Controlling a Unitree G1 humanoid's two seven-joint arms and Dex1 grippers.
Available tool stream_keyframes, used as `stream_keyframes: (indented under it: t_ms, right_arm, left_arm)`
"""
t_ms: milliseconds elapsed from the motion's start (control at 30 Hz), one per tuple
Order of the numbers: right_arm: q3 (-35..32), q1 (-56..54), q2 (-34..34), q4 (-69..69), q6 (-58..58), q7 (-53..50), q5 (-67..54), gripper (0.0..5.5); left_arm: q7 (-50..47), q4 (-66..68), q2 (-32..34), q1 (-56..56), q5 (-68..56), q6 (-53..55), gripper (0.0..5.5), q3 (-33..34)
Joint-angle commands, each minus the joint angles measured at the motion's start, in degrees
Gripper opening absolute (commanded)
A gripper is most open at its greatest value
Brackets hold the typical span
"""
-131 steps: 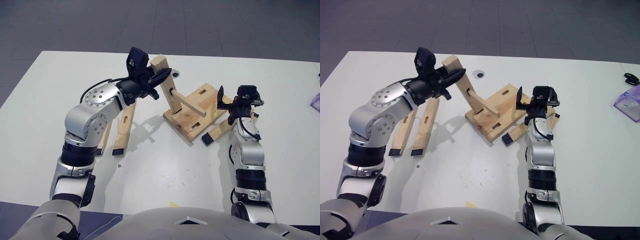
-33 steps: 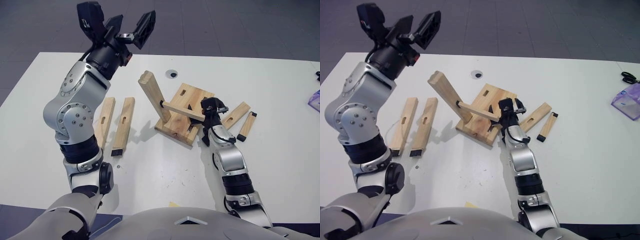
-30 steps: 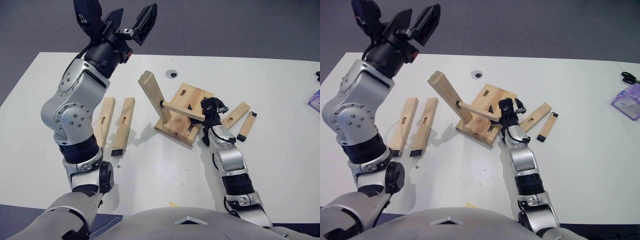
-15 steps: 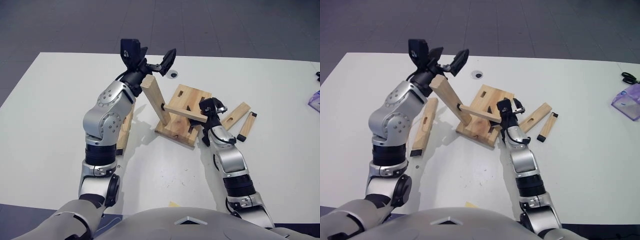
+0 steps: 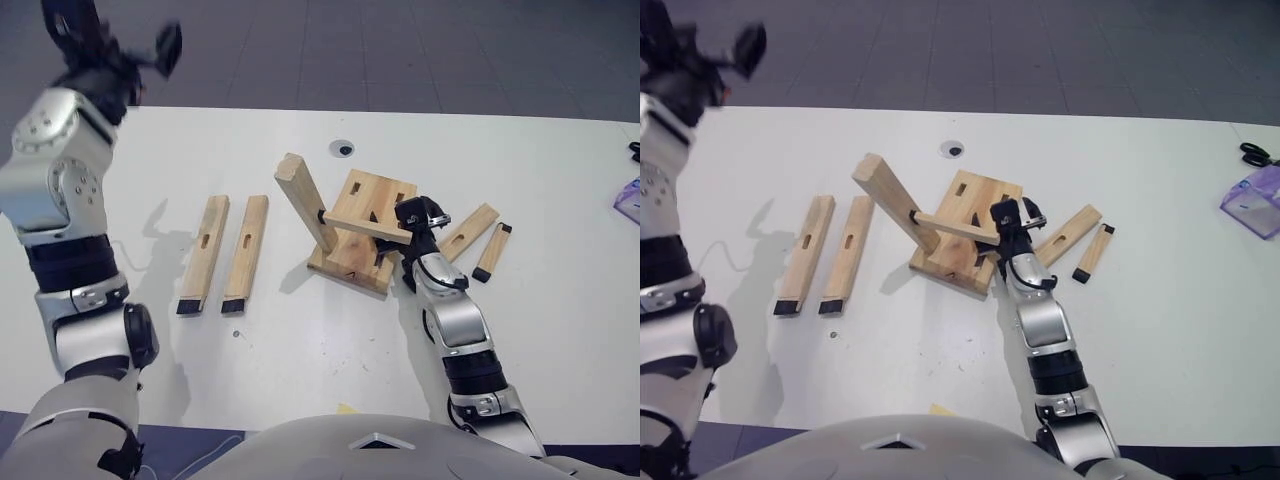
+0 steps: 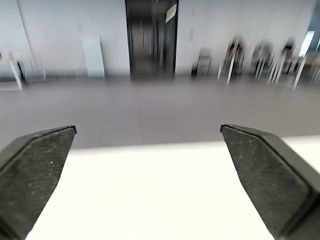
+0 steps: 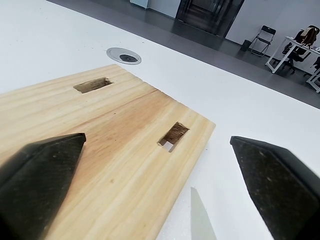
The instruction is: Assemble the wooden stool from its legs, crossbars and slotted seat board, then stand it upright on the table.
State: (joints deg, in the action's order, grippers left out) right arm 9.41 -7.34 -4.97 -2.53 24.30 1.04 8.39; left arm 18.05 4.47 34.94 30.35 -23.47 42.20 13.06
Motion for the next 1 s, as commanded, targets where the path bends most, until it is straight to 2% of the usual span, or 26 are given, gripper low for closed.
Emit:
stream_keyframes:
  t_ms: [33,333,400,467,567,800,1000]
  right_arm:
    - [0.5,5.3,0.2,4.0,4.5,0.5,0.1,5.4]
    - [-0.5,5.7,0.1,3.5,5.0,-0.6,0.4,5.4]
    - [-0.6,5.5,0.4,3.7,5.0,-0.8,0.4,5.4]
    - [-0.6,5.7,0.5,3.5,5.1,-1.0,0.5,5.4]
    - [-0.5,6.5,0.4,3.0,5.5,-1.1,0.8,5.4]
    - [-0.3,6.4,0.3,3.7,5.2,-1.2,0.8,5.4]
    - [-1.0,6.3,1.5,3.7,5.1,-2.6,0.6,5.4]
  left_arm:
    - [2.3,1.1,0.2,-4.8,-0.4,4.5,5.38,-0.1]
    - [11.1,-5.0,4.9,-14.0,1.5,8.5,5.38,-7.7]
    - [10.6,-3.5,5.2,-14.9,3.2,7.6,5.38,-7.9]
    - [11.6,-3.2,5.3,-15.9,3.5,8.2,5.13,-8.6]
    - [13.3,-3.5,5.4,-17.1,4.2,8.7,5.38,-10.4]
    - [15.7,-5.9,6.1,-19.6,3.6,10.3,5.38,-10.3]
    - [19.1,-6.0,9.8,-23.0,6.0,9.7,4.42,-13.3]
